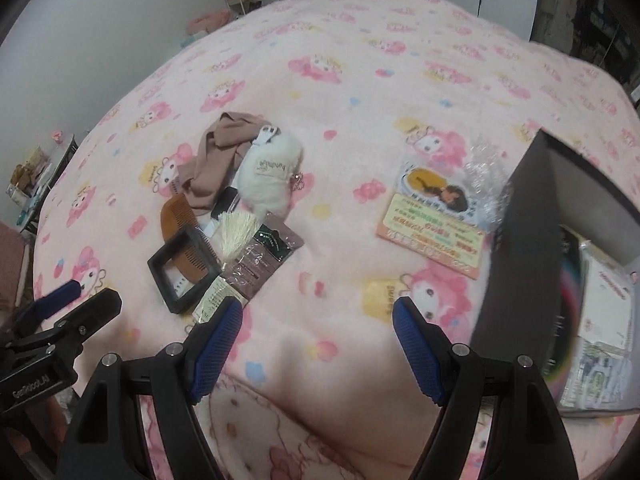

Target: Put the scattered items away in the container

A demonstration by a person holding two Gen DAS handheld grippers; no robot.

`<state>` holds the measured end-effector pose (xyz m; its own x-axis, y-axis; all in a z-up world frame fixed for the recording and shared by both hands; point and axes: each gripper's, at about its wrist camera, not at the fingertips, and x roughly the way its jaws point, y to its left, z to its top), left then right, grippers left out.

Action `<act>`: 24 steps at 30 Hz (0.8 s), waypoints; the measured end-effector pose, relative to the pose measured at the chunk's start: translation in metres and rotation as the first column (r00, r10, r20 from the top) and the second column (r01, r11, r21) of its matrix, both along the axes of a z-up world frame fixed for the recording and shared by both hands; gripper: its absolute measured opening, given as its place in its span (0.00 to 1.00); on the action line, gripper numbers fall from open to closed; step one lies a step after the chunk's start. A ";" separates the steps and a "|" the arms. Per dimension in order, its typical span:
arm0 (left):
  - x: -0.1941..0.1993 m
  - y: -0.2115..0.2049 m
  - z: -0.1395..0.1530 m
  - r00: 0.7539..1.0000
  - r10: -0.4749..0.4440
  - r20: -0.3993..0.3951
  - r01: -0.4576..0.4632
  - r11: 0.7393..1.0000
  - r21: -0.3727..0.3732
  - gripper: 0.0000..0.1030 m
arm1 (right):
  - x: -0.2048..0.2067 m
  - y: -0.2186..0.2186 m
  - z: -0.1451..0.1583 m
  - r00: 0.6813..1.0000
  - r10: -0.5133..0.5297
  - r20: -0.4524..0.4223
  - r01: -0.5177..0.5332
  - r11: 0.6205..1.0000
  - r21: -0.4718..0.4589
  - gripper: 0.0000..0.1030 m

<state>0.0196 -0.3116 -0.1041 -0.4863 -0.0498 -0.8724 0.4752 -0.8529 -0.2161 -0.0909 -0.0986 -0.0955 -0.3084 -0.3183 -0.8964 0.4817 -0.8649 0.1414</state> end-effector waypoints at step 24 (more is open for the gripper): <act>-0.039 0.000 -0.081 0.973 -0.209 0.096 0.161 0.917 0.366 0.51 | -0.074 -0.075 -0.076 0.986 0.157 0.053 -0.159 0.987 0.026 0.69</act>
<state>-0.0193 -0.3113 -0.1851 -0.3379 0.3535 -0.8723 0.3605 -0.8075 -0.4669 -0.1653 -0.1738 -0.1712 -0.2101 -0.3324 -0.9194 0.6052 -0.7828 0.1447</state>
